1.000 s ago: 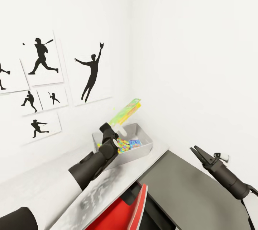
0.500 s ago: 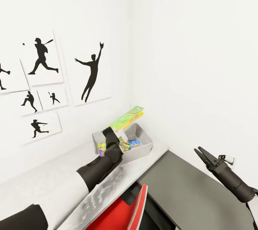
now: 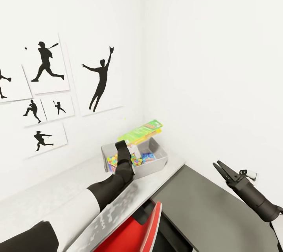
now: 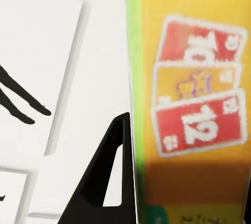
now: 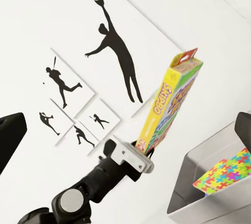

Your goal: Put all the toys in the child's room - the three board games (two on the bed and one on the table), the two jigsaw puzzles on the table, and the tennis ball on the table - inside the toy box on the table in the child's room.

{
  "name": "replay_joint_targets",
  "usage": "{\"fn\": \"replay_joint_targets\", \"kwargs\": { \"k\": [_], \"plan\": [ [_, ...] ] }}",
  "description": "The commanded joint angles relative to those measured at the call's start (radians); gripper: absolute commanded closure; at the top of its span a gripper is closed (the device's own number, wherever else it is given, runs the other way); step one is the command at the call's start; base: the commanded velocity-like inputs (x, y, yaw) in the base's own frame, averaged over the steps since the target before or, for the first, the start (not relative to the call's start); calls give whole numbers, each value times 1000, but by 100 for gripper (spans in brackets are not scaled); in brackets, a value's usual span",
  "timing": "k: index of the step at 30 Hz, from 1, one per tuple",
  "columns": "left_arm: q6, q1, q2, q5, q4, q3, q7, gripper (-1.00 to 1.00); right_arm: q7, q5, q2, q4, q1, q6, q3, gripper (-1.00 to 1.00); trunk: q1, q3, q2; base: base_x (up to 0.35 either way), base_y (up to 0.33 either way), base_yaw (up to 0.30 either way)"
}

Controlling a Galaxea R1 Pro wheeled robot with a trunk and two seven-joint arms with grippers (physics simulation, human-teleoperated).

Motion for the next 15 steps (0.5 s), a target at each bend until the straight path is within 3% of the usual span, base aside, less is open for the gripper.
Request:
{"fn": "replay_joint_targets", "kwargs": {
  "k": [1, 12, 15],
  "plan": [
    [1, -2, 0, -7, 5, -4, 4, 100, 0, -5, 0, 0, -1, 7, -1, -100, 0, -2, -2, 0, 0, 0],
    [-12, -4, 7, -17, 14, -9, -2, 100, 0, -5, -1, 1, -1, 7, -1, -100, 0, -2, -2, 0, 0, 0],
    [-12, -5, 11, -17, 14, -10, -48, 100, 0, -6, -2, 1, -1, 7, -1, -100, 0, -2, -2, 0, 0, 0]
  ]
}}
